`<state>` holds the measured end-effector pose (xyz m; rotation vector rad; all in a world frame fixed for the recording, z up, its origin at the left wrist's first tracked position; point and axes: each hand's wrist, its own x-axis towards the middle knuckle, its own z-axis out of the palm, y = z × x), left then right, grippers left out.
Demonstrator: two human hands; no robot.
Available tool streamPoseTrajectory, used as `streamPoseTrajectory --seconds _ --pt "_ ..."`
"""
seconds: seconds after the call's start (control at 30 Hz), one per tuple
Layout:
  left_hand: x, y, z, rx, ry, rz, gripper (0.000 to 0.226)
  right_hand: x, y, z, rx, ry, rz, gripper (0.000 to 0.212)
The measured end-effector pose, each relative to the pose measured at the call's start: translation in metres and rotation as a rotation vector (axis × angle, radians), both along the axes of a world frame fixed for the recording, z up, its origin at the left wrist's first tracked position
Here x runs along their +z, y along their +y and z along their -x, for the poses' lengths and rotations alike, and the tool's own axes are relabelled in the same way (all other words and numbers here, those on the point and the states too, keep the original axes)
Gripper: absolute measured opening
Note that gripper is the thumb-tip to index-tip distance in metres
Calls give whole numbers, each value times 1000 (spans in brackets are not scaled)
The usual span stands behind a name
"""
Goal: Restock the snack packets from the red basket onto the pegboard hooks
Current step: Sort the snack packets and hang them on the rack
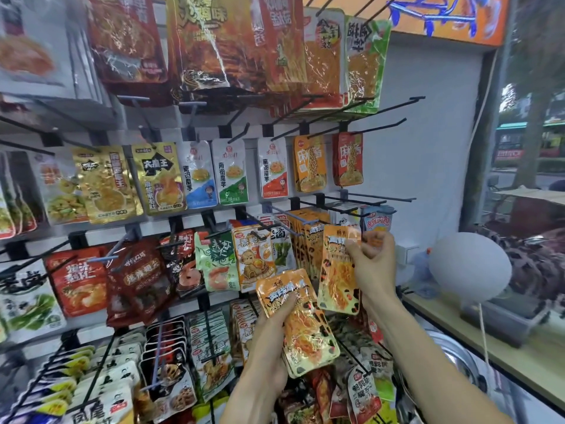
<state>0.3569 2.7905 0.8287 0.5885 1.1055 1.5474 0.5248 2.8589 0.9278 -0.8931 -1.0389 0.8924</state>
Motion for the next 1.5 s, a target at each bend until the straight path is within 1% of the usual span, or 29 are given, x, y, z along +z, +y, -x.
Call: streamPoseTrajectory --seconds 0.17,0.2,0.3,0.43,0.57,0.7,0.73,0.8,0.97,1.13,1.3,1.4,1.5 --pt "3 -2 6 7 27 -18 160 14 19 -2 -39 -128 -32 17" --pt "3 -3 7 3 39 -26 163 14 21 -2 -48 -152 -49 16" --pt "3 -3 9 -1 60 -46 160 14 25 -3 -61 -214 -79 14" --pt "3 -2 10 1 57 -50 168 13 28 -2 -99 -293 -73 16" --pt "1 -2 12 -2 53 -55 160 14 25 -3 -163 -340 -76 19" --pt "-1 -1 16 -10 53 -60 139 16 25 0 -176 -327 -58 19" --pt "-2 0 18 -11 52 -58 137 16 25 1 -179 -317 -67 20" --pt "-4 0 20 -9 47 -45 137 16 23 1 -184 -310 -93 22" --pt "-7 3 24 -13 41 -26 131 18 23 4 -243 -404 -104 24" --pt "-7 4 23 -18 31 -29 131 15 22 3 -260 -457 -110 26" --pt "-3 4 21 -20 21 -50 132 13 35 11 -274 -507 -120 22" --pt "2 4 19 -22 4 -49 134 16 56 28 -225 -519 -67 14" --pt "6 4 18 -27 9 -41 133 22 72 45 -187 -484 30 12"
